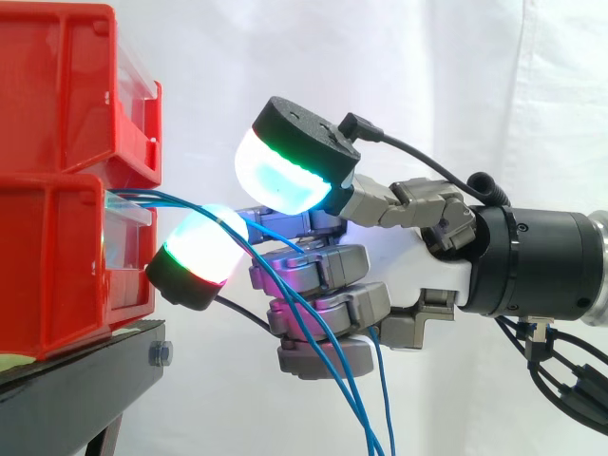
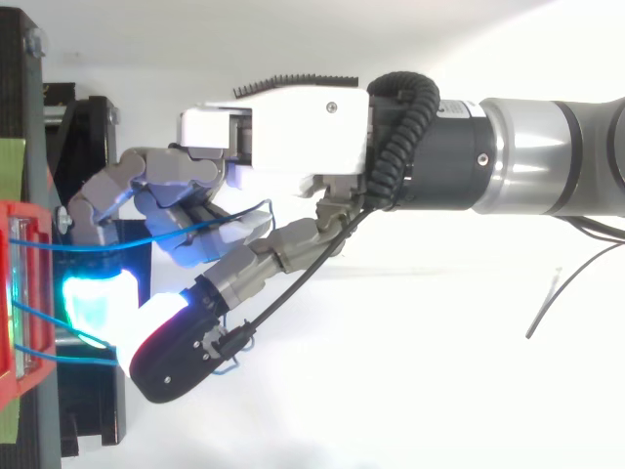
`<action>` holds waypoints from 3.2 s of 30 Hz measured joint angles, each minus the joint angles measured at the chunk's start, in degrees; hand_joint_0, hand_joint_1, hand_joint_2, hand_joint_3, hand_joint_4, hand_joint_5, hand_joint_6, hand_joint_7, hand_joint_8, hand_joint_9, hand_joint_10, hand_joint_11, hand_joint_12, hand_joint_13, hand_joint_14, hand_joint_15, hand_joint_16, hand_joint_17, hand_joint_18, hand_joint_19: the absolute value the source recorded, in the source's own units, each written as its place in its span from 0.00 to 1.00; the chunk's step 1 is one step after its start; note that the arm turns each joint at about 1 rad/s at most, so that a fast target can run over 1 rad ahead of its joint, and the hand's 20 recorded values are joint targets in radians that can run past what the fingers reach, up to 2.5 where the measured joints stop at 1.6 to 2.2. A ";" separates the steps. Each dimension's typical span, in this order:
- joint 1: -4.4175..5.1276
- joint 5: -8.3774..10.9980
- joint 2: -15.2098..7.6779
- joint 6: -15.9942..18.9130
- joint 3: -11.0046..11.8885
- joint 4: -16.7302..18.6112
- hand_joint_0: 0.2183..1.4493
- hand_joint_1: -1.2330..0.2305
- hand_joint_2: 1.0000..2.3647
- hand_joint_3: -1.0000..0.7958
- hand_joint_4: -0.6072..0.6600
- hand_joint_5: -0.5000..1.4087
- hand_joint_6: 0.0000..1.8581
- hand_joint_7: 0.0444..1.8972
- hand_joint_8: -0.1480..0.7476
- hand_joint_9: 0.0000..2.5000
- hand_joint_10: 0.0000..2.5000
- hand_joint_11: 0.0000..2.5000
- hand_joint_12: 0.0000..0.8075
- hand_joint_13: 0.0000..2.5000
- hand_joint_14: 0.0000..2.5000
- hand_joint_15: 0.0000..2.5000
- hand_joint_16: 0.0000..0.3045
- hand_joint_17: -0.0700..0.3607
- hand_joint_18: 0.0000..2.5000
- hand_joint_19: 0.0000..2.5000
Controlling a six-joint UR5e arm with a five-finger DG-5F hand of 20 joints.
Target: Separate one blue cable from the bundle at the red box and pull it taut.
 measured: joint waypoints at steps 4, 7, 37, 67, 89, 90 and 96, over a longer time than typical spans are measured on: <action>0.02 0.10 0.06 -1.43 0.01 -0.94 0.25 0.36 0.00 0.28 0.63 0.14 0.45 0.49 0.52 0.15 1.00 0.53 0.46 0.23 1.00 0.54 0.15 0.40 0.42 0.73; 0.03 0.02 0.09 -2.28 0.02 -1.61 0.25 0.40 0.00 0.28 0.63 0.14 0.45 0.48 0.52 0.13 1.00 0.54 0.45 0.24 1.00 0.55 0.15 0.40 0.40 0.63; 0.92 6.30 9.30 -9.64 -7.90 -9.80 0.23 0.51 0.00 0.28 0.65 0.13 0.46 0.46 0.59 0.16 1.00 0.94 0.71 0.46 1.00 0.66 0.22 0.51 0.50 0.34; 2.52 18.85 9.66 -4.60 -11.12 -1.62 0.23 0.46 0.00 0.28 0.67 0.13 0.43 0.48 0.68 0.19 1.00 1.00 0.81 0.63 1.00 0.67 0.23 0.53 0.69 0.37; 4.19 23.56 9.67 -5.40 -17.41 6.55 0.26 0.45 0.00 0.28 0.66 0.14 0.43 0.50 0.68 0.21 1.00 1.00 0.80 0.62 1.00 0.66 0.23 0.52 0.68 0.37; 4.12 23.56 9.67 -4.97 -17.12 6.54 0.26 0.45 0.00 0.28 0.67 0.14 0.43 0.50 0.68 0.21 1.00 1.00 0.81 0.62 1.00 0.66 0.22 0.52 0.68 0.37; 3.90 23.45 9.67 -3.33 -15.82 6.39 0.26 0.44 0.00 0.28 0.66 0.14 0.43 0.50 0.67 0.21 1.00 1.00 0.80 0.62 1.00 0.66 0.22 0.52 0.68 0.38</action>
